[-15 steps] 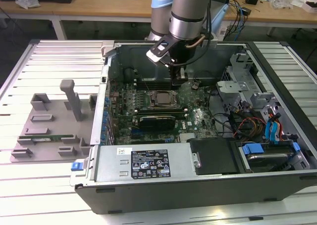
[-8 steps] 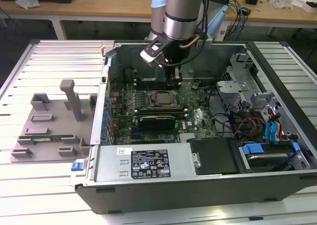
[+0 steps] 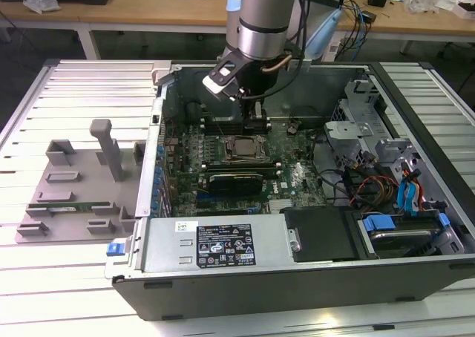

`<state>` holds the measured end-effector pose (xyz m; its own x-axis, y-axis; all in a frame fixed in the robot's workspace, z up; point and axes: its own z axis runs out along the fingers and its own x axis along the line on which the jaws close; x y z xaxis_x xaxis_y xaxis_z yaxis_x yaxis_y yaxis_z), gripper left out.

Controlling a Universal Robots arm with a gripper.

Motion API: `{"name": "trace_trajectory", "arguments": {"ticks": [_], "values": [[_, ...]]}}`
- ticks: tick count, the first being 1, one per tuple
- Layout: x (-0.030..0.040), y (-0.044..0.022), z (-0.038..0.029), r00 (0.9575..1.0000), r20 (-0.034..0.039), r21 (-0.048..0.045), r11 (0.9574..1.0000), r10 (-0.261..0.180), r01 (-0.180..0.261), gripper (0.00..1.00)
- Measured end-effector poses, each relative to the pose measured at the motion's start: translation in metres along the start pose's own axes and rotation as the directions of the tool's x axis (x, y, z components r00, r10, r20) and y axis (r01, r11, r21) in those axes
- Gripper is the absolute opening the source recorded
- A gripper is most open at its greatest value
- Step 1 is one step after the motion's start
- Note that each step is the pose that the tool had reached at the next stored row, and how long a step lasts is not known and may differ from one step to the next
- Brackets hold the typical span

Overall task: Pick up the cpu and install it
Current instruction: 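Close the cpu cover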

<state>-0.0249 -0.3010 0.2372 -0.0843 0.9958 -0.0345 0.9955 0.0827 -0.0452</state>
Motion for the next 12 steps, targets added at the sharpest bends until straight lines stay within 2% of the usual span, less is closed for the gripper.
{"name": "trace_trajectory", "arguments": {"ticks": [4, 7, 12], "values": [[0.0006, -0.0058, 0.0041, 1.0, 0.0, 0.0, 1.0, 0.0, 0.0, 0.11], [0.0014, -0.01, 0.0144, 1.0, 0.0001, 0.0001, 1.0, 0.0, 0.0, 0.11], [0.0023, -0.015, 0.0265, 1.0, 0.0, 0.0001, 1.0, 0.0, 0.0, 0.11]]}}
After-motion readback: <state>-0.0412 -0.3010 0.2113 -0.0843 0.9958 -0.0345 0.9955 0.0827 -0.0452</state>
